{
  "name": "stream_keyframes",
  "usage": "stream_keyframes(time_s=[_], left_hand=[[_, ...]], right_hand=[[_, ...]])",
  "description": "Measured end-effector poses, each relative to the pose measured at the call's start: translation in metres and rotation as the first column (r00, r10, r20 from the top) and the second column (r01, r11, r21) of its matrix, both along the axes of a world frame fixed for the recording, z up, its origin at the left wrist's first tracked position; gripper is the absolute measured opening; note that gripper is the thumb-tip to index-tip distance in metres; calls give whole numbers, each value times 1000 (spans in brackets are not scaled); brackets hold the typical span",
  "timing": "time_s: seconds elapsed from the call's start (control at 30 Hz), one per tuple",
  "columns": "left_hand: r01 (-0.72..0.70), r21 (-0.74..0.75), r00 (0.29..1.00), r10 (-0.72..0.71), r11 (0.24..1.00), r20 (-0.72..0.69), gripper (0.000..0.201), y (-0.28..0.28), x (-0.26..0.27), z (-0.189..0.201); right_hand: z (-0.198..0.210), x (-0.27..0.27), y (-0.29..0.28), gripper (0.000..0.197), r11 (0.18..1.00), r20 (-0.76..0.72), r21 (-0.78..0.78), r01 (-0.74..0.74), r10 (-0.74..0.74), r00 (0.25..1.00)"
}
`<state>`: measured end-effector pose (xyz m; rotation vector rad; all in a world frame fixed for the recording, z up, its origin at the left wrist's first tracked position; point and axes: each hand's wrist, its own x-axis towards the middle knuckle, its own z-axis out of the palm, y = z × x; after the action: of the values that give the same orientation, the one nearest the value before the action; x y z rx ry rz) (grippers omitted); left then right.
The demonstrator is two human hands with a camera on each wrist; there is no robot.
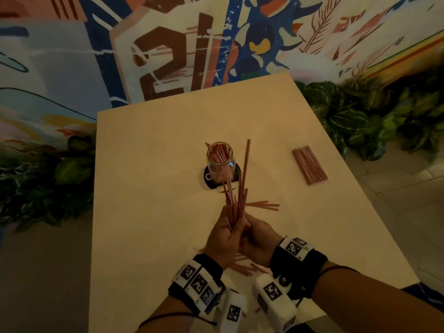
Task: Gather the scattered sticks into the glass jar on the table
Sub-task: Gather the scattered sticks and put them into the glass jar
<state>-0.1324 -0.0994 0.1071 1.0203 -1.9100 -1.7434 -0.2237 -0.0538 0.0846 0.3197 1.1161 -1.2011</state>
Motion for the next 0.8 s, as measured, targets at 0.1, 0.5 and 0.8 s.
stream_keyframes(time_s=[0.1,0.5,0.8], left_hand=[[-12,-6,1000,12,1000,-14,28,-1,1,6],[-10,76,999,6,997,53,20,4,-4,-7],[-114,146,991,124,983,-59,30,9,1,-6]], right_hand=[[7,-1,1,36,999,-29,-9,-35,35,999],[20,8,8,29,995,-5,-104,-6,6,1000],[15,8,13,48,995,81,-80,62,-55,995]])
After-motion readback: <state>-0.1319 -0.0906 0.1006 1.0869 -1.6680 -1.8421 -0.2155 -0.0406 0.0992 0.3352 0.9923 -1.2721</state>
